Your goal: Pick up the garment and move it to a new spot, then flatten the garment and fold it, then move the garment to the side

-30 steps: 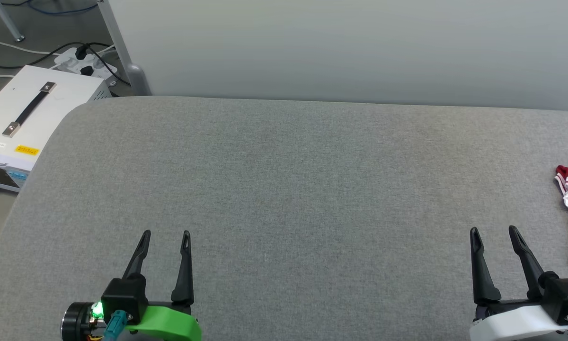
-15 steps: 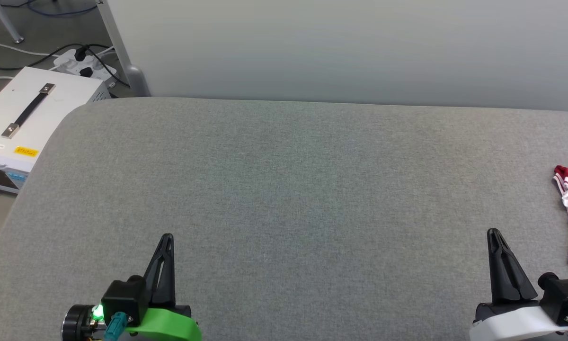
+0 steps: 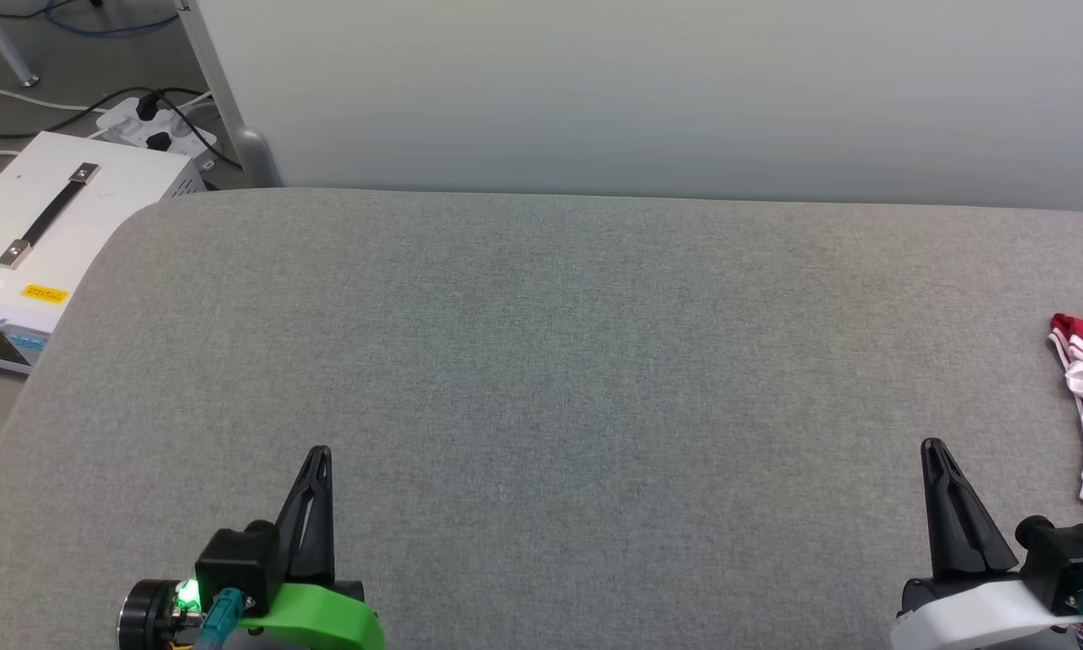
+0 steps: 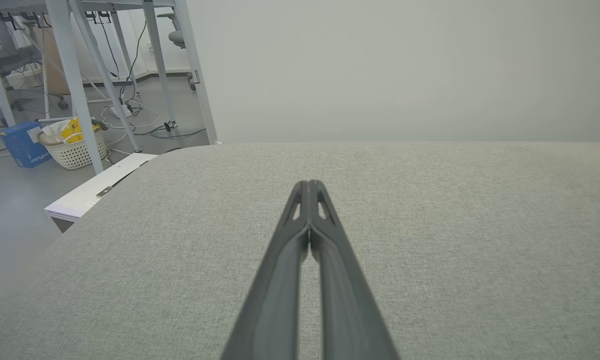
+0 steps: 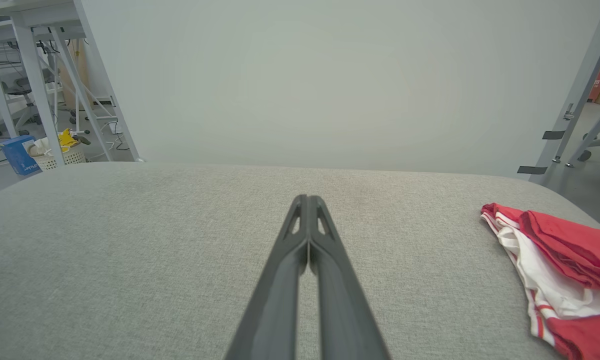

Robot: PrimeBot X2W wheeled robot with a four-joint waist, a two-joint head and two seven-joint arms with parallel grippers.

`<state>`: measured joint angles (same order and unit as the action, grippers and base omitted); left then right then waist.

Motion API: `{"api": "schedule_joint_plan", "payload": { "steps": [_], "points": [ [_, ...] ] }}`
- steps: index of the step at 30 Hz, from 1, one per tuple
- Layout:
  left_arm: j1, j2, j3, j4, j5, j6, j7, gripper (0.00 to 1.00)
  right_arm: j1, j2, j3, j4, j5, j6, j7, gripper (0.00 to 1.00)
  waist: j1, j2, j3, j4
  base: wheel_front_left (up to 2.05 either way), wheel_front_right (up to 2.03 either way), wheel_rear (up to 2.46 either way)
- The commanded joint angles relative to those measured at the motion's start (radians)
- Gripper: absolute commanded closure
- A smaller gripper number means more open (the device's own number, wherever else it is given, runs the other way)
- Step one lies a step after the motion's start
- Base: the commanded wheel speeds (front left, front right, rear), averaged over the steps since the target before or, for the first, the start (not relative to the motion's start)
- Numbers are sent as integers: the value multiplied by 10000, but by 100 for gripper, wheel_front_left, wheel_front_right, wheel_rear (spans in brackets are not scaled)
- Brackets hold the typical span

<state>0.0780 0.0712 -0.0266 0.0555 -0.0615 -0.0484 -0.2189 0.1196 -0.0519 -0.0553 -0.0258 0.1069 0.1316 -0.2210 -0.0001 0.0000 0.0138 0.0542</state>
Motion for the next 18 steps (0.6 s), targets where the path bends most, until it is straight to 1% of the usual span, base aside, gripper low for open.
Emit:
{"api": "schedule_joint_plan", "payload": {
  "steps": [1,18],
  "points": [
    [-111,-32,26,-37,74,74,52,100,-171,3,35,25,-79,-1,55,100,1,0,-2,-7,0,0,0],
    [-218,-60,65,-120,161,140,394,100,-335,5,118,62,-237,-3,400,100,1,0,-24,-92,0,0,0]
  ]
}}
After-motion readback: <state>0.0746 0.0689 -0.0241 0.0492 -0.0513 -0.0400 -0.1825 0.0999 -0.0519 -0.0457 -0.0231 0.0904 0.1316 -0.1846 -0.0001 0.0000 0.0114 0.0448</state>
